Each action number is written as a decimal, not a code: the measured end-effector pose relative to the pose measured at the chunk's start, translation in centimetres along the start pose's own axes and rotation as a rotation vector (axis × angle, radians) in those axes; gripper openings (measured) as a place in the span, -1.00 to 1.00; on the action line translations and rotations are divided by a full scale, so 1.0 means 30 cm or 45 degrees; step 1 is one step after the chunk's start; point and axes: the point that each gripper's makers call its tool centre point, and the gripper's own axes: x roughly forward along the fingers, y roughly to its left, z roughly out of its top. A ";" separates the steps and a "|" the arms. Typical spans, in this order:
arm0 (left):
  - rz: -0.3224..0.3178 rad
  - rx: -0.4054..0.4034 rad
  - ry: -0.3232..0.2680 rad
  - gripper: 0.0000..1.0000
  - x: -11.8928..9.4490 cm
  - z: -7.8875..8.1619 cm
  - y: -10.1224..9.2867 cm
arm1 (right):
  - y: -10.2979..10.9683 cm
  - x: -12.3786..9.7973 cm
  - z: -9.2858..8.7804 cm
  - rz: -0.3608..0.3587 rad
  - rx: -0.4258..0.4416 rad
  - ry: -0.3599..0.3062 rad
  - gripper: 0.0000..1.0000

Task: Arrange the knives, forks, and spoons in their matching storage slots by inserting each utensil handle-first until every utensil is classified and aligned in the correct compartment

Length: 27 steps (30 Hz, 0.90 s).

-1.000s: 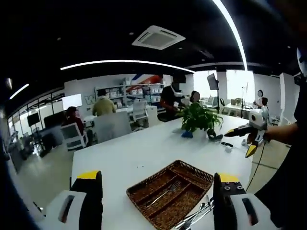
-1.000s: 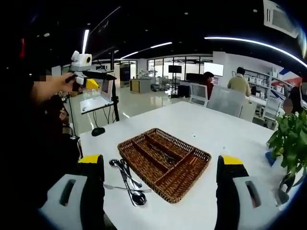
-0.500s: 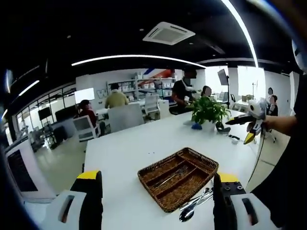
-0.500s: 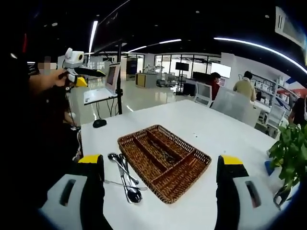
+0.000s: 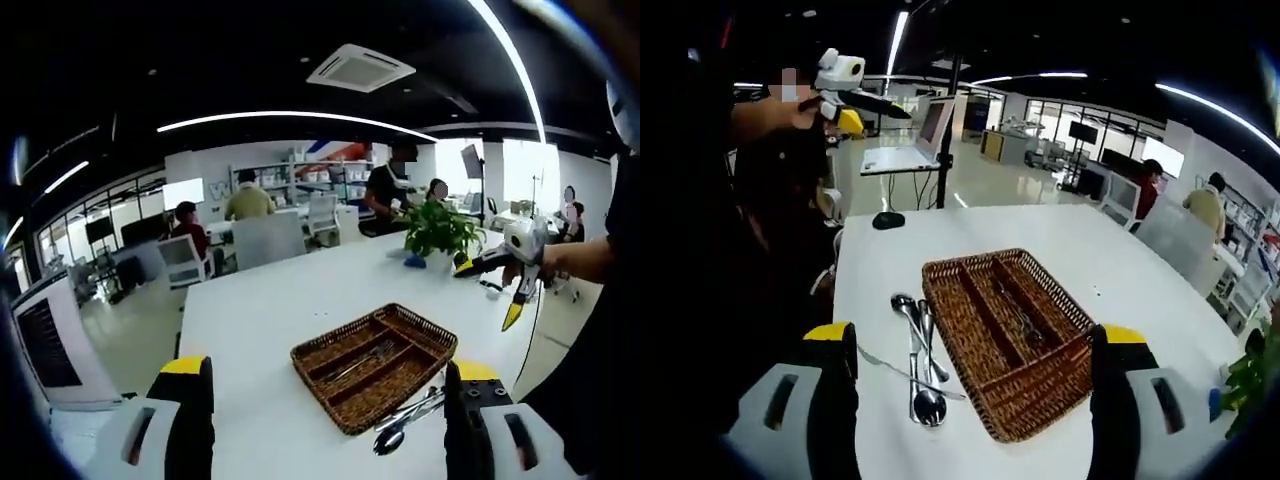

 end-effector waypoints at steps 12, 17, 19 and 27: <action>0.015 -0.022 0.024 1.00 -0.026 -0.041 0.053 | 0.109 0.190 -0.141 0.185 -0.225 0.154 0.87; 0.015 -0.046 0.015 1.00 -0.050 -0.036 0.066 | 0.130 0.224 -0.163 0.221 -0.248 0.158 0.84; 0.016 -0.039 0.018 1.00 -0.054 -0.038 0.068 | 0.140 0.237 -0.177 0.243 -0.256 0.154 0.79; -0.037 -0.100 0.058 1.00 -0.065 -0.062 0.051 | 0.230 0.313 -0.286 0.412 -0.431 0.254 0.37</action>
